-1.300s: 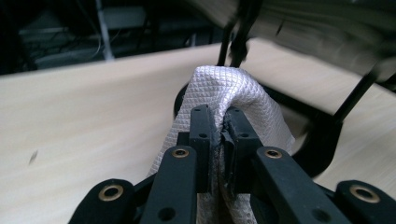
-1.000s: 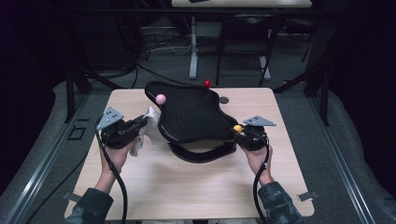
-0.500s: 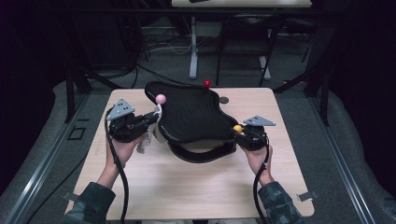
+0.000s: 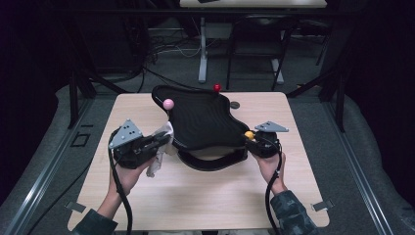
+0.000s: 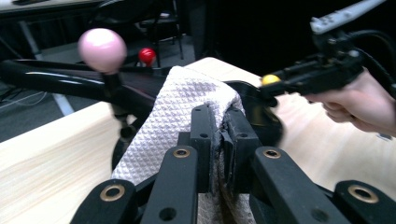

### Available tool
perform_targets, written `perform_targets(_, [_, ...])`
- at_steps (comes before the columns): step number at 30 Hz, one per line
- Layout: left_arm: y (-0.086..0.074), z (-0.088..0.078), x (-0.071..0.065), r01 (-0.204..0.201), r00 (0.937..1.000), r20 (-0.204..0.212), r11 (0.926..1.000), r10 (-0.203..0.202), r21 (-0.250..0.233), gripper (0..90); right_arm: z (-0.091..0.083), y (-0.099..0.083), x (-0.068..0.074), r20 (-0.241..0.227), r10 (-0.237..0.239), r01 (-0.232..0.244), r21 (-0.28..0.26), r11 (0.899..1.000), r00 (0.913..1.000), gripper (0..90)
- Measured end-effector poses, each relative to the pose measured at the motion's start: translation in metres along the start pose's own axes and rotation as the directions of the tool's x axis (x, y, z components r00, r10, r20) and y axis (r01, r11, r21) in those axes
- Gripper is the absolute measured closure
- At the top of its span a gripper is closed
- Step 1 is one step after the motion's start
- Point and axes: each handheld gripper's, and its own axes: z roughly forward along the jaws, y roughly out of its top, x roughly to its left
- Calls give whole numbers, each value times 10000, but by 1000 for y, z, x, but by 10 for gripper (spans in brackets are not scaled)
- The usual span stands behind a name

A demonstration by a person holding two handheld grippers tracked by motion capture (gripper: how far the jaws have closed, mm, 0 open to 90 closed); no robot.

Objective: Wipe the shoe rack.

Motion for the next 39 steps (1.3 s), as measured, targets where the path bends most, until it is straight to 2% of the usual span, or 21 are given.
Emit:
perform_targets(1, [-1, 1, -7, -102, 9998, 168, 9999, 102, -1, 837, 0, 0, 0, -12, 6, -6, 8, 10000, 10000, 598])
perform_targets(6, [-4, 4, -19, -296, 9985, 470, 9995, 291, 92, 838, 0, 1, 0, -29, -21, 21, 27, 10000, 10000, 597])
perform_targets(11, [-14, 15, -33, -478, 9958, 800, 9983, 449, 337, 837, 0, 1, 0, -12, -41, 41, 29, 10000, 10000, 597])
perform_targets(17, [-24, 27, -39, -462, 9949, 917, 9978, 416, 486, 837, 0, 1, 0, -12, -50, 50, 25, 10000, 10000, 597])
perform_targets(20, [-33, 35, -40, -436, 9951, 923, 9961, 365, 761, 837, 0, 1, 0, -34, -56, 56, 23, 10000, 10000, 597])
perform_targets(22, [-36, 37, -39, -440, 9959, 828, 9950, 365, 901, 836, 1, 1, 0, -35, -60, 60, 23, 10000, 10000, 597])
perform_targets(23, [-44, 39, -33, -201, 9974, 714, 9939, 123, 1088, 836, 1, 1, -1, -88, -73, 73, 13, 10000, 9999, 597])
perform_targets(24, [-44, 39, -33, -201, 9974, 714, 9939, 123, 1088, 836, 1, 1, -1, -115, -71, 71, -5, 10000, 9999, 597])
perform_targets(28, [-61, 39, -16, 406, 9985, 294, 9893, -451, 1400, 836, 1, 1, -1, -122, -108, 108, 55, 9999, 9999, 597])
perform_targets(29, [-69, 37, -8, 696, 9972, 170, 9864, -729, 1488, 836, 1, 2, -2, -161, -144, 146, 77, 9999, 9998, 597])
perform_targets(32, [-74, 35, -4, 888, 9959, 41, 9839, -906, 1553, 836, 1, 2, -4, -203, -170, 172, 96, 9998, 9996, 598])
perform_targets(35, [-74, 29, 3, 1005, 9949, -271, 9853, -977, 1382, 835, 1, 2, -8, -388, -226, 230, 105, 9997, 9990, 598])
perform_targets(39, [-74, 24, 8, 1174, 9925, -468, 9868, -1128, 1117, 834, 0, 2, -13, -572, -258, 266, 124, 9996, 9980, 599])
